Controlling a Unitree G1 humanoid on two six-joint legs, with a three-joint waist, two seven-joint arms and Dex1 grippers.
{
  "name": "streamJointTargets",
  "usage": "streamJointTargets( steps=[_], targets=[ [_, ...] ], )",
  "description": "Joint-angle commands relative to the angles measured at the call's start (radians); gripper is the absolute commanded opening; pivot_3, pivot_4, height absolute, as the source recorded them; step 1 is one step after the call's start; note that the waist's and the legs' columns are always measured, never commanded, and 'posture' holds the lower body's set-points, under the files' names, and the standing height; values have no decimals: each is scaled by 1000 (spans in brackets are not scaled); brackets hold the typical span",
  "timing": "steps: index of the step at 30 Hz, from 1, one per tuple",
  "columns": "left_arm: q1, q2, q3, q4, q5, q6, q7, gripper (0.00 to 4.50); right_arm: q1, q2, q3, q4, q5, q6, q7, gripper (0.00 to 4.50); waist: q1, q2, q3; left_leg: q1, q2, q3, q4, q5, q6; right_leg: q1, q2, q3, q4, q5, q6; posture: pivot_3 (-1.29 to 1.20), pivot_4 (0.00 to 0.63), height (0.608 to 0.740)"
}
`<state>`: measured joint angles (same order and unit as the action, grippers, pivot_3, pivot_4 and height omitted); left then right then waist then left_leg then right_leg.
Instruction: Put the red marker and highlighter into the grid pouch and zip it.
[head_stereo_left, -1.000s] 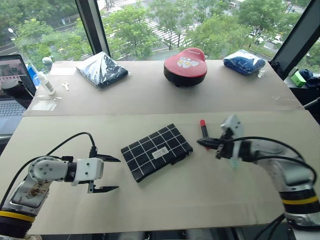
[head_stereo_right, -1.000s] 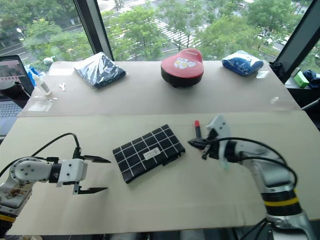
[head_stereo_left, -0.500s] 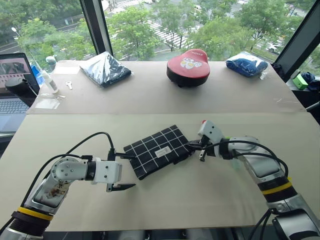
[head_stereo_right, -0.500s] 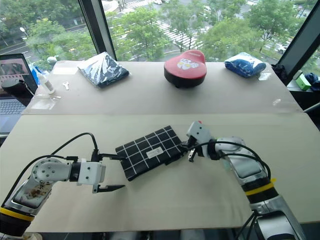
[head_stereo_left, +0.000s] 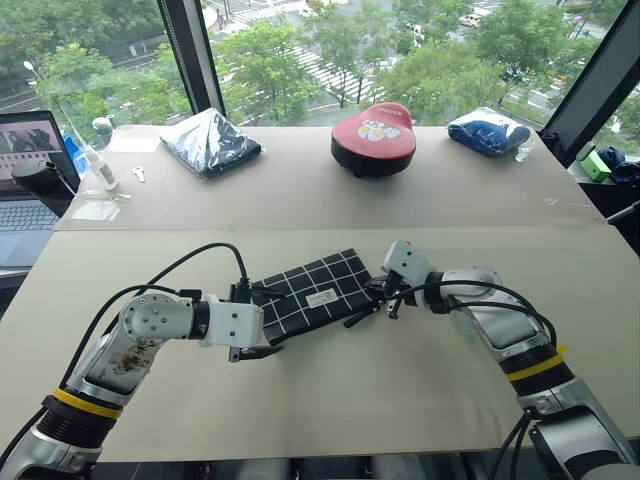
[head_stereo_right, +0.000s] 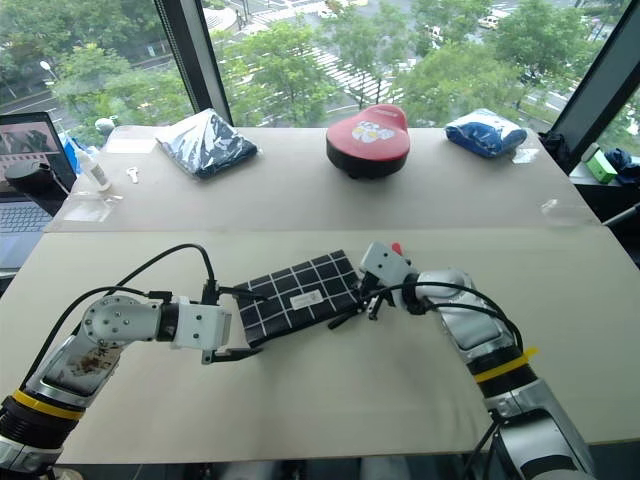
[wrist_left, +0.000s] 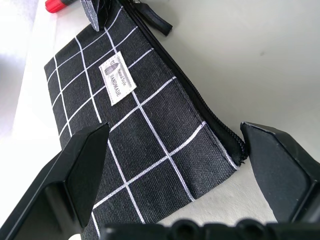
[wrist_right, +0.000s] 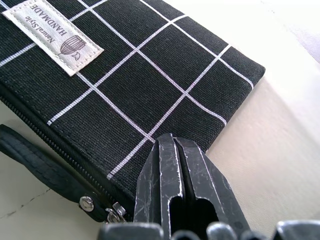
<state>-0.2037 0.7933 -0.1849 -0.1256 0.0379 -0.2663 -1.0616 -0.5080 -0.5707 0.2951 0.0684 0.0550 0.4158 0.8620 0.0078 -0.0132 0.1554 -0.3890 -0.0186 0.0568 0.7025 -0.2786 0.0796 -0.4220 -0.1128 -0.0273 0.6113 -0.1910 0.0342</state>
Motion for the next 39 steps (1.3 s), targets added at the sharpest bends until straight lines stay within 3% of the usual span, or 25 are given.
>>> streamJointTargets(
  steps=[1, 4, 13, 22, 33, 36, 39],
  targets=[
    [5, 8, 7, 103, 29, -200, 41, 4500, 31, 0, 3, 12, -3, 33, 14, 53, 1, 0, 0, 0, 0, 0, 0, 0, 0, 0, 0, 0, 0, 0, 0, 0, 150, 740],
    [-5, 22, 8, 214, 67, -341, 74, 4500, 27, 0, -5, 17, -3, 33, 15, 53, 1, 0, 0, 0, 0, 0, -1, 0, 0, -1, -1, 0, 0, 0, 0, 0, 150, 740],
    [-59, -70, -9, 383, 110, -591, 230, 4500, 50, -1, -24, -31, 7, 68, 13, 53, 4, 0, 0, 0, 0, 0, -3, 0, -1, -2, -5, -3, -1, 1, -1, 0, 150, 740],
    [-62, -80, -48, 463, 113, -685, 256, 4500, 54, -8, -37, -45, 10, 88, 22, 53, 4, 0, 0, 0, -2, 0, -4, -1, 1, -2, -16, -19, -1, 1, -1, 0, 150, 740],
    [-77, -94, -88, 428, 136, -668, 272, 4500, 44, -6, -38, -47, 11, 102, 28, 53, 5, 0, 0, 0, -2, 0, -4, -2, 2, -1, -17, -22, -1, 1, -1, 0, 150, 740],
    [-89, -86, -97, 443, 123, -660, 259, 3800, 41, -5, -39, -46, 13, 105, 29, 0, 5, 0, 0, 0, -2, 1, -4, -2, 2, -1, -17, -22, -1, 1, -1, 0, 150, 740],
    [-90, -75, -105, 455, 100, -663, 242, 2655, 44, -7, -41, -49, 13, 107, 28, 0, 4, 0, 0, 0, -2, 1, -4, -2, 2, -1, -17, -23, -1, 1, -1, 0, 150, 740]
  ],
)
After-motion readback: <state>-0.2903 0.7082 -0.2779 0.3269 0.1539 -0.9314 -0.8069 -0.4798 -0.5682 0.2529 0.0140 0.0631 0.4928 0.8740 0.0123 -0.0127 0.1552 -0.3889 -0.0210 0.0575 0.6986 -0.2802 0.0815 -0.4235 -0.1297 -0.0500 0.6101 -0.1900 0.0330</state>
